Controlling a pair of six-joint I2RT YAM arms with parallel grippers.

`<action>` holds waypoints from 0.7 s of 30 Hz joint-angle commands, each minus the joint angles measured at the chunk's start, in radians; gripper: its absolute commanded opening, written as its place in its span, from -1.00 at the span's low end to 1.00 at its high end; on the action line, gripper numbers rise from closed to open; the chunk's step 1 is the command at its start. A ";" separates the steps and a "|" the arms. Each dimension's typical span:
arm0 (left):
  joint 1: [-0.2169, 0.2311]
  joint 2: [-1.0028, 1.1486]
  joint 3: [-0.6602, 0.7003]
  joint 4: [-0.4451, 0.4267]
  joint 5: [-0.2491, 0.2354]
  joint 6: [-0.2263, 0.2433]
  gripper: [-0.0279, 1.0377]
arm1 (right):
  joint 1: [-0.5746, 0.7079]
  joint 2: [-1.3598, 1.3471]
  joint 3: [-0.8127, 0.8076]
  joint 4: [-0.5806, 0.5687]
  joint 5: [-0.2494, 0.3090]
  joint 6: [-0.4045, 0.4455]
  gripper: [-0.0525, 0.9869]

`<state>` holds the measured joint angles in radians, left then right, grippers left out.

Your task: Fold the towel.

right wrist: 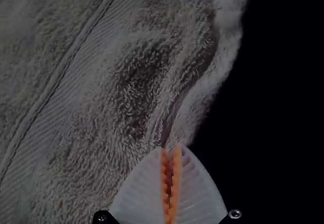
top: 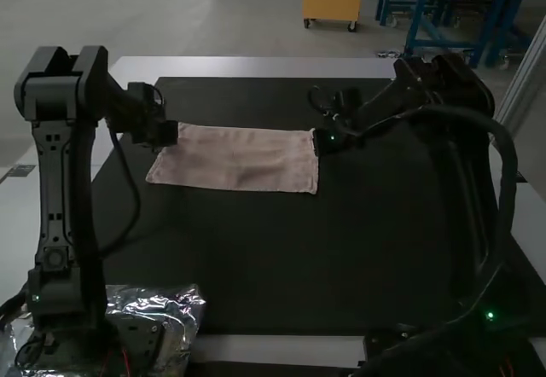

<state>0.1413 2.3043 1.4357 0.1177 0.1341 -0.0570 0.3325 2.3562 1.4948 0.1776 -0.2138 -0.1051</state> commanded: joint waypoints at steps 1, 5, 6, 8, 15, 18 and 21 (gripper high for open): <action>0.023 -0.023 -0.024 -0.010 0.024 0.009 -0.91 | 0.014 -0.011 0.001 -0.023 -0.058 0.004 -0.95; 0.046 -0.051 -0.024 -0.015 0.032 0.034 -0.91 | 0.011 -0.049 0.005 -0.021 -0.058 0.012 -0.95; 0.050 -0.057 -0.024 -0.018 0.039 0.036 -0.91 | 0.011 -0.057 0.005 -0.021 -0.058 0.013 -0.95; 0.057 -0.069 -0.024 -0.021 0.042 0.036 -0.91 | 0.013 -0.069 0.005 -0.021 -0.064 0.018 -0.95; 0.069 -0.114 -0.024 -0.052 0.058 0.059 -0.91 | 0.014 -0.118 -0.001 -0.023 -0.075 0.033 -0.95; 0.078 -0.128 -0.024 -0.073 0.071 0.063 -0.91 | 0.011 -0.135 -0.010 -0.024 -0.078 0.035 -0.95; 0.083 -0.149 -0.029 -0.093 0.081 0.089 -0.91 | 0.008 -0.156 -0.025 -0.026 -0.091 0.041 -0.95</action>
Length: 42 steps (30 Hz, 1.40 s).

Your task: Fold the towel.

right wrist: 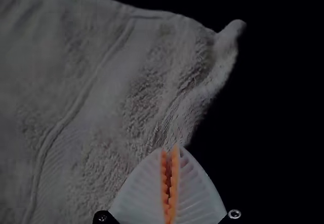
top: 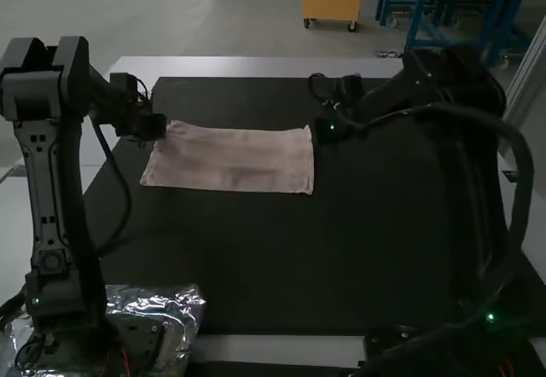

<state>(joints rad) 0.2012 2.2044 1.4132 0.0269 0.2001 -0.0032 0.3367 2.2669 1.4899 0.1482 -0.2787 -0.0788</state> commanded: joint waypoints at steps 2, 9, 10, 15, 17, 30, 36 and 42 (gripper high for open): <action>0.026 -0.063 -0.016 -0.004 0.022 0.035 -0.91 | 0.002 -0.084 -0.036 0.004 -0.030 0.017 -0.95; 0.029 -0.126 -0.083 -0.012 0.027 0.069 -0.91 | 0.002 -0.139 -0.095 0.001 -0.037 0.027 -0.95; 0.029 -0.138 -0.095 -0.010 0.027 0.081 -0.91 | 0.002 -0.148 -0.105 0.002 -0.039 0.027 -0.95; 0.033 -0.201 -0.148 -0.012 0.027 0.100 -0.91 | 0.002 -0.195 -0.157 0.001 -0.047 0.027 -0.95; 0.038 -0.229 -0.172 -0.013 0.027 0.108 -0.91 | 0.002 -0.214 -0.183 0.002 -0.051 0.027 -0.95; 0.099 -0.408 -0.384 -0.036 0.028 0.167 -0.91 | 0.002 -0.322 -0.367 0.004 -0.091 0.051 -0.95; 0.142 -0.463 -0.494 -0.005 0.028 0.193 -0.91 | 0.007 -0.336 -0.433 0.010 -0.106 0.051 -0.95; 0.150 -0.476 -0.599 0.010 0.041 0.203 -0.91 | 0.012 -0.336 -0.496 0.028 -0.117 0.053 -0.94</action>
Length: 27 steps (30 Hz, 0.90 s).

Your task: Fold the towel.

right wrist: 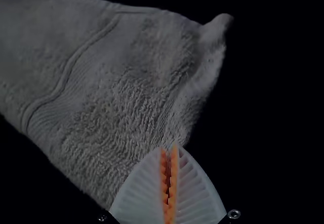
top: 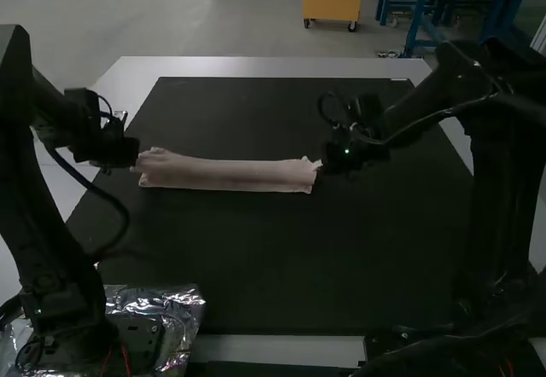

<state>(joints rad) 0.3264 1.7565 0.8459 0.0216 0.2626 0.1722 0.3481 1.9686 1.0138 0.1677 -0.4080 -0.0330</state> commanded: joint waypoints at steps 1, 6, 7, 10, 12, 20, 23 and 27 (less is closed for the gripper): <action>0.025 -0.029 -0.047 0.026 -0.019 0.027 -0.91 | -0.001 -0.037 -0.027 0.013 0.015 0.007 -0.94; 0.026 -0.029 -0.071 0.041 0.004 0.018 0.38 | -0.008 -0.042 -0.024 0.016 0.017 0.027 0.22; 0.028 -0.029 -0.067 0.041 0.004 0.018 0.86 | -0.006 -0.047 -0.018 0.015 0.017 0.027 0.45; 0.030 -0.038 -0.044 0.040 0.004 0.009 0.90 | -0.003 -0.062 -0.003 0.013 0.017 0.028 0.86; 0.036 -0.046 -0.028 0.038 0.004 -0.003 0.90 | 0.000 -0.070 0.003 0.013 0.017 0.030 0.86; 0.060 -0.063 0.018 0.037 0.007 -0.050 0.88 | 0.038 -0.060 0.003 0.026 0.021 0.033 0.86; 0.063 -0.063 0.021 0.029 0.007 -0.054 0.88 | 0.051 -0.043 0.003 0.035 0.032 0.031 0.86; 0.063 -0.063 0.021 0.024 0.009 -0.054 0.88 | 0.057 -0.019 0.003 0.047 0.041 0.031 0.86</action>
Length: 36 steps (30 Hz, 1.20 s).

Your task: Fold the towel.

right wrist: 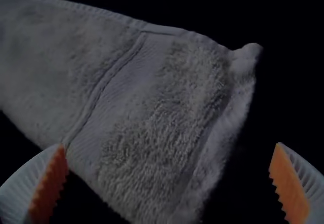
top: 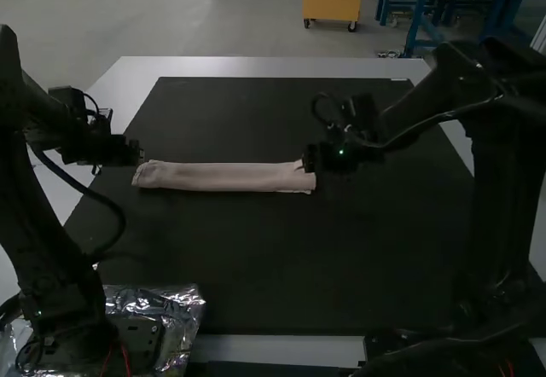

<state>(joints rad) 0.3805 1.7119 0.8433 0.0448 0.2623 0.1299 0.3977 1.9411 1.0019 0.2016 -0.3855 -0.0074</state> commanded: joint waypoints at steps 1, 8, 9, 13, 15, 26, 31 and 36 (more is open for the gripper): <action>0.009 -0.018 0.022 0.000 0.009 -0.012 0.88 | 0.007 0.016 0.015 0.015 0.022 0.004 0.86; 0.008 -0.037 0.020 0.000 0.012 -0.012 0.88 | 0.020 0.068 0.012 0.030 0.031 -0.005 0.84; 0.006 -0.040 0.020 0.000 0.012 -0.012 0.88 | 0.026 0.078 0.012 0.032 0.033 -0.008 0.84; 0.005 -0.049 0.022 0.000 0.011 -0.012 0.88 | 0.055 0.117 0.009 0.032 0.031 -0.034 0.53; 0.006 -0.051 0.020 0.003 0.012 -0.013 0.88 | 0.066 0.127 -0.003 0.042 0.008 -0.036 -0.32; 0.003 -0.054 0.025 0.027 0.009 -0.015 0.88 | -0.119 -0.045 -0.092 0.042 -0.058 -0.039 -0.95; -0.008 -0.060 0.033 0.049 0.008 -0.030 0.88 | -0.227 -0.154 -0.094 -0.004 -0.069 -0.071 -0.95; -0.031 -0.063 0.034 0.049 0.003 -0.029 0.88 | -0.223 -0.174 -0.086 -0.019 -0.087 -0.063 -0.95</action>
<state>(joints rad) 0.3668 1.6894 0.8429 0.0872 0.2619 0.1104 0.1539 1.7782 0.8982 0.1894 -0.4393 -0.0612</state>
